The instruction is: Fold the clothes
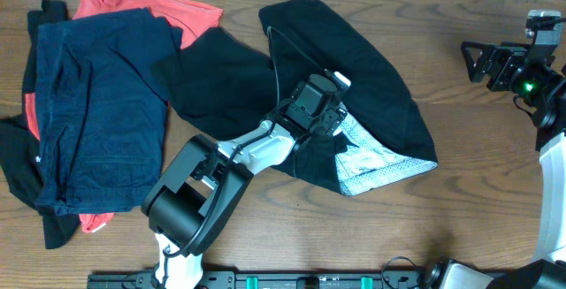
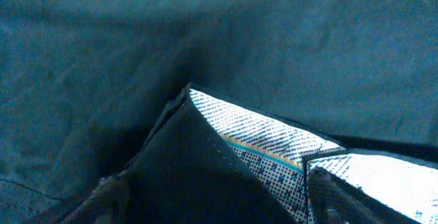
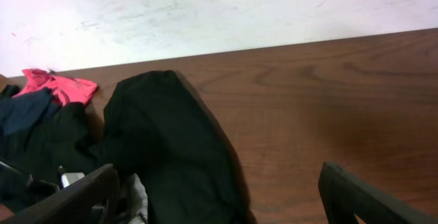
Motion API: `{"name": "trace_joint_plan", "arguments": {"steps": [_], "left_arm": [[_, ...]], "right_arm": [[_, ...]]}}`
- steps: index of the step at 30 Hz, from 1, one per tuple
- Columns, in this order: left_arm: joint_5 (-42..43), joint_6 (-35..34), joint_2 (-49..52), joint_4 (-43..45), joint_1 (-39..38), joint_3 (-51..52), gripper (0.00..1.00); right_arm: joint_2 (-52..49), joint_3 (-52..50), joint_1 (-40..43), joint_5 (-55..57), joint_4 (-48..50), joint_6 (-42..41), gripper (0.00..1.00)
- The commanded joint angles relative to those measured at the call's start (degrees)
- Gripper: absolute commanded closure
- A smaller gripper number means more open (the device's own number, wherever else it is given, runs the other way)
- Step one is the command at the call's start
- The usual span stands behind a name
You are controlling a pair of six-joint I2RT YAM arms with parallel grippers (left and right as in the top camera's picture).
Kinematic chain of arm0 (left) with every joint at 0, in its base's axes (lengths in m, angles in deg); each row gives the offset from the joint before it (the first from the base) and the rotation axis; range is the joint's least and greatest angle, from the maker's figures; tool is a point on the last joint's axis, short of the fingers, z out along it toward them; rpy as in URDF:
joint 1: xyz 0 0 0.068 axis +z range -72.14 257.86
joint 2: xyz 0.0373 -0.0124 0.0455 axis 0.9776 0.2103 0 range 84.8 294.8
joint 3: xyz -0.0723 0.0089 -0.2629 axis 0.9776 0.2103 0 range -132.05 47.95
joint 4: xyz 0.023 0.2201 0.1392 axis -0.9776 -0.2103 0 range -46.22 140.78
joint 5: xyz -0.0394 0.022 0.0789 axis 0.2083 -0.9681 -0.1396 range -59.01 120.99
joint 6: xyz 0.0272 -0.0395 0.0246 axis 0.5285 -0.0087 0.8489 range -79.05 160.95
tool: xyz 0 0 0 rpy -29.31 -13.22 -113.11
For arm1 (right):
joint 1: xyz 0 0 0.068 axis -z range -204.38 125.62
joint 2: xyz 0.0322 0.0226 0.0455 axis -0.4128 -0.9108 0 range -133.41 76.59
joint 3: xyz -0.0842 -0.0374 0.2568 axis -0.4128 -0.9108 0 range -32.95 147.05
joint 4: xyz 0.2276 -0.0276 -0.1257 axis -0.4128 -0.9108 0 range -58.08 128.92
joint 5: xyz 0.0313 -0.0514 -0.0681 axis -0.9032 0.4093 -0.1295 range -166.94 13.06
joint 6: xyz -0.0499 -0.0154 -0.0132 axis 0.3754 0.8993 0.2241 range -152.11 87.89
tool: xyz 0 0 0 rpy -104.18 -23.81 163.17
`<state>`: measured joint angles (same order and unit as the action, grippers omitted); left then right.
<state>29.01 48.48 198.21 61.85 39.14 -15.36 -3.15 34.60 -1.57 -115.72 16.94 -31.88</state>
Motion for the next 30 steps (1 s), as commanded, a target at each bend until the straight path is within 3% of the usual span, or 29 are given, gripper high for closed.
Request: {"name": "trace_joint_plan", "arguments": {"steps": [1, 5, 6, 14, 20, 25, 30], "left_arm": [[-1.36, 1.66, 0.2, -0.11, 0.17, -1.55, 0.54], [-2.23, 1.64, -1.29, -2.99, 0.17, -1.55, 0.89], [-2.21, 1.64, -2.1, -3.78, 0.2, -1.55, 0.93], [-5.16, -2.58, -16.92, -15.87, 0.2, -1.55, 0.94], [-5.14, -13.57, -29.9, -36.39, 0.17, -1.53, 0.94], [-4.22, -23.65, -33.97, -53.7, 0.13, -1.53, 0.94], [3.72, -32.54, -34.32, -66.16, 0.13, -1.18, 0.94]], "right_arm": [[0.66, 1.03, 0.37, 0.0, -0.11, -0.35, 0.09], [0.66, 1.03, 0.37, -0.02, -0.13, -0.35, 0.09], [0.66, 1.03, 0.37, -0.02, -0.11, -0.35, 0.09], [0.66, 1.03, 0.37, -0.02, -0.09, -0.35, 0.11], [0.61, 1.03, -0.22, -0.04, -0.11, -0.35, 0.11], [0.13, 1.03, -1.99, -0.02, 0.09, -0.07, 0.11], [-1.42, 1.03, -4.28, -0.02, 0.07, 0.28, 0.11]]}}
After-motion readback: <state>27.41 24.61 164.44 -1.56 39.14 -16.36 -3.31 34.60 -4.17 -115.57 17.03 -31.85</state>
